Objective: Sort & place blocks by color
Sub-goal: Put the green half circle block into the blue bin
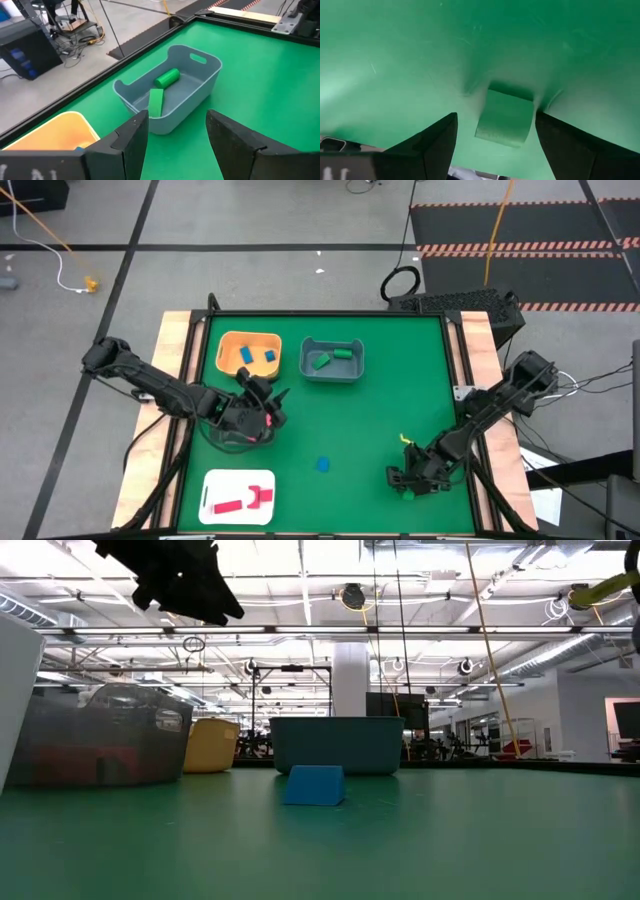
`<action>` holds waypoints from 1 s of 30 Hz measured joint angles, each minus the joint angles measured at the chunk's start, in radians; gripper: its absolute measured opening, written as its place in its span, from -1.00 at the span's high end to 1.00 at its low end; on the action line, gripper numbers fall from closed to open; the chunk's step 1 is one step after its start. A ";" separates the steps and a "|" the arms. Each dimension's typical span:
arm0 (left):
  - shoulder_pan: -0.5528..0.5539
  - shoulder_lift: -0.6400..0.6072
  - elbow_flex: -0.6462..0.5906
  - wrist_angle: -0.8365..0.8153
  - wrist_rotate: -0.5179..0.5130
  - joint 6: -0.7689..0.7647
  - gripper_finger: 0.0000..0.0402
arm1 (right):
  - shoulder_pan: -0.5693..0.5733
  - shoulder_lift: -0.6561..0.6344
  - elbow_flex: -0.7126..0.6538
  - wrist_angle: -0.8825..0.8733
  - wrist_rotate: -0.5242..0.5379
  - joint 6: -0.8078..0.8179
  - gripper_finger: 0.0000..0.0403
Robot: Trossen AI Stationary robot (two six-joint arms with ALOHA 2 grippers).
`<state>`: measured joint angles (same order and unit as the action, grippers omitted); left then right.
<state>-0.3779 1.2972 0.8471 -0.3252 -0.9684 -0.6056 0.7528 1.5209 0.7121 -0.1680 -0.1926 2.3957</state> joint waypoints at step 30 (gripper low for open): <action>0.000 0.000 0.000 -0.023 0.000 0.006 0.00 | -0.077 -0.074 -0.005 -0.031 0.191 -0.429 0.43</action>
<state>-0.3779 1.2972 0.8467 -0.3481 -0.9680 -0.5991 0.6758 1.4466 0.7071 -0.1988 -0.0011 1.9668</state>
